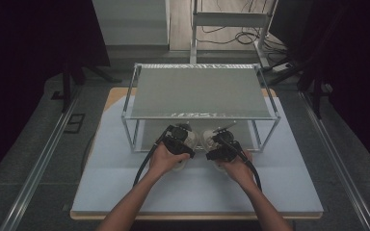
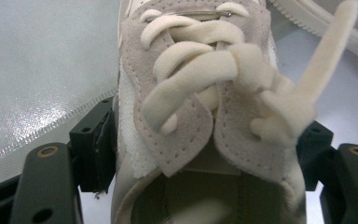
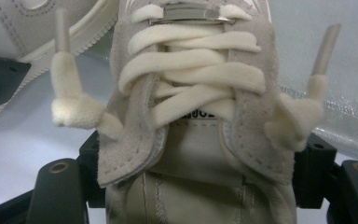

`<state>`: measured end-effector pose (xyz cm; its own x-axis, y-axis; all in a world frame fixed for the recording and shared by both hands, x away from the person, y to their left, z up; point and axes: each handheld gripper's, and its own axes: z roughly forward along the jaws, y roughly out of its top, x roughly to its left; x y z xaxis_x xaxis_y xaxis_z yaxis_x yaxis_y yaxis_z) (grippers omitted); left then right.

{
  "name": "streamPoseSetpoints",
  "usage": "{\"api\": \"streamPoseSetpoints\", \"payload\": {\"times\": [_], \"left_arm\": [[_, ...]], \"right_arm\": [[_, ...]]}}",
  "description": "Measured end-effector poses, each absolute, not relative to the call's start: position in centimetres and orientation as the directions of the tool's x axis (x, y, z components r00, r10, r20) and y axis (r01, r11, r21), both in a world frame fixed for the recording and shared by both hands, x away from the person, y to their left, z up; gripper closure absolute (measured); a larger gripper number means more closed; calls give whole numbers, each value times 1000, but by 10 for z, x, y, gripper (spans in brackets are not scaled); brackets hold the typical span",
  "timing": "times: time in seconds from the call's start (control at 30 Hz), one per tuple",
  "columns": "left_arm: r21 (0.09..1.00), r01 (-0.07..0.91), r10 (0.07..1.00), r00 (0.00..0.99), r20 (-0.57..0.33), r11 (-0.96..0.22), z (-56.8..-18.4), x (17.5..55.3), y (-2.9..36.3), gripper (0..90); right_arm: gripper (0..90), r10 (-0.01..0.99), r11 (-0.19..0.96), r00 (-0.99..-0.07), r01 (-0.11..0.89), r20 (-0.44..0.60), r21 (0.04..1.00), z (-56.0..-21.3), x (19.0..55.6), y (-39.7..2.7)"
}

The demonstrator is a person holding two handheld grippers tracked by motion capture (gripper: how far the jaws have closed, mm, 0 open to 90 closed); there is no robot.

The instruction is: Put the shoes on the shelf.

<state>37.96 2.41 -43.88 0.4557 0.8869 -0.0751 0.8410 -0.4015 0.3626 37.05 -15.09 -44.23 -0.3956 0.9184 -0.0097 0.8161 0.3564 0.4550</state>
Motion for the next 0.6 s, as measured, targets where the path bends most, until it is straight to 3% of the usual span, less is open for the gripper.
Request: {"api": "streamPoseSetpoints", "payload": {"times": [0.03, 0.07, 0.13, 0.2, 0.23, 0.27, 0.3, 0.33, 0.37, 0.6], "left_arm": [[358, 807, 851, 522, -60, -470, -438, 384, 28, 262], [358, 807, 851, 522, -60, -470, -438, 384, 28, 262], [368, 864, 916, 395, -73, -343, -439, 382, 20, 262], [367, 868, 919, 386, -76, -334, -439, 384, 18, 262], [368, 847, 900, 431, -57, -383, -439, 387, 21, 262], [365, 871, 922, 380, -77, -328, -439, 385, 17, 262], [367, 869, 918, 387, -86, -332, -440, 386, 17, 262], [372, 813, 868, 495, -39, -447, -440, 393, 25, 262], [368, 795, 853, 522, -10, -482, -440, 395, 26, 262], [362, 807, 861, 508, -23, -466, -443, 396, 22, 260]], "right_arm": [[274, 919, 362, -394, 815, -25, 453, -442, 372, -150], [274, 919, 362, -394, 815, -25, 453, -442, 372, -150], [273, 919, 362, -394, 812, -28, 457, -442, 374, -148], [273, 922, 356, -387, 813, -29, 460, -441, 376, -146], [273, 930, 331, -366, 822, -14, 465, -442, 377, -144], [273, 928, 337, -372, 819, -18, 465, -442, 378, -144], [273, 930, 334, -368, 819, -19, 466, -443, 379, -144], [273, 930, 331, -367, 822, -13, 463, -443, 380, -144], [272, 930, 333, -368, 822, -16, 462, -444, 381, -144], [271, 935, 322, -353, 831, -17, 453, -447, 385, -144]]}}
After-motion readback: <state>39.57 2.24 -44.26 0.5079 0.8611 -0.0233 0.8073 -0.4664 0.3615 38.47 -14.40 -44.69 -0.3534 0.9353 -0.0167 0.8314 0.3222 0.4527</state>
